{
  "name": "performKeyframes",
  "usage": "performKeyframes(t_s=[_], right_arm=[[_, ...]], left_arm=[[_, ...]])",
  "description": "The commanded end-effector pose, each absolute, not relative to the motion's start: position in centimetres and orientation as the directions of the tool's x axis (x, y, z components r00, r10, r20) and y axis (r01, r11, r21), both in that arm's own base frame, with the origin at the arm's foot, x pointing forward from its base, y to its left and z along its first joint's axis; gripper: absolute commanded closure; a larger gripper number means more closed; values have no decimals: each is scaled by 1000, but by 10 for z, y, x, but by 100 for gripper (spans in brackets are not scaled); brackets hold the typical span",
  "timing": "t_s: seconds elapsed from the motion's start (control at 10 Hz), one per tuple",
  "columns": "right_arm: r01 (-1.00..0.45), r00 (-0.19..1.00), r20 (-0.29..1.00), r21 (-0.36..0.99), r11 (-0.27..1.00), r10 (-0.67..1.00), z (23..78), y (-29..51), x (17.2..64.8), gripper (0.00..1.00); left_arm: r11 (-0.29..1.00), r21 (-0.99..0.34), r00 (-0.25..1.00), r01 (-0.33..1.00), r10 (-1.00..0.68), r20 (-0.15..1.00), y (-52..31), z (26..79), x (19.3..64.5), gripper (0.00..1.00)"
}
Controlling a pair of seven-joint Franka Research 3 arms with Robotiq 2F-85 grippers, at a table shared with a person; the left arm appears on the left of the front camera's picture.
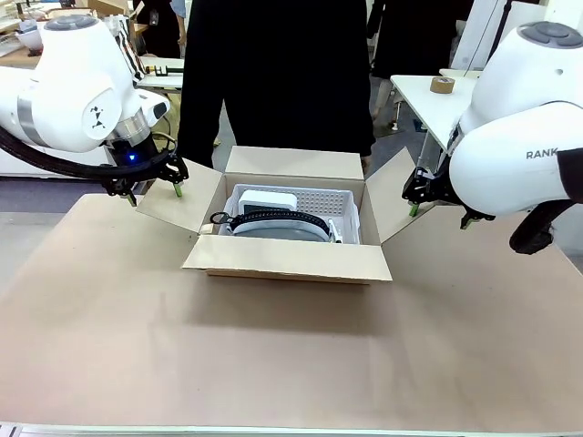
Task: Pack the gift set into the box.
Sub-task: Lift both hands away from the flaps of the Package Box.
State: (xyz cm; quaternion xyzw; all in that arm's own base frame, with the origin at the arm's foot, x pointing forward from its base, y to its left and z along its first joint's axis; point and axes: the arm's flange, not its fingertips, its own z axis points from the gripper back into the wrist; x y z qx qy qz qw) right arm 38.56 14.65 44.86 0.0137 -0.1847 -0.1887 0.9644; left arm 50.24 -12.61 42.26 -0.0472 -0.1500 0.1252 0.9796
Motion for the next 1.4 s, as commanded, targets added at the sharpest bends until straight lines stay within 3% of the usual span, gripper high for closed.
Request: performKeyframes(t_s=[0.0, 0.6, 0.7, 0.8, 1.0, 1.1, 1.2, 1.3], right_arm=[[370, 859, 338, 109, 922, -385, 450, 148, 388, 0], [359, 861, 351, 96, 928, -369, 449, 146, 386, 0], [315, 872, 340, 159, 936, -351, 470, 158, 374, 0], [209, 891, 358, 223, 952, -279, 501, 169, 338, 0], [131, 864, 394, 427, 895, -315, 539, 160, 270, 0], [108, 896, 302, 563, 819, -326, 548, 141, 244, 0], [79, 939, 177, 724, 686, -295, 552, 109, 225, 0], [111, 944, 81, 835, 539, -320, 554, 76, 214, 0]], left_arm=[[961, -112, 918, -252, 274, 285, -128, 424, 501, 0], [964, -130, 924, -231, 259, 282, -126, 423, 502, 0], [962, -149, 918, -228, 263, 297, -130, 447, 489, 0], [959, -250, 917, -132, 214, 336, -128, 482, 453, 0], [937, -348, 859, -44, 213, 466, -104, 511, 382, 0], [894, -445, 866, 44, 189, 464, -89, 509, 352, 0], [798, -545, 899, 256, 11, 438, -72, 504, 324, 0], [663, -641, 890, 387, -85, 449, -54, 500, 308, 0]])
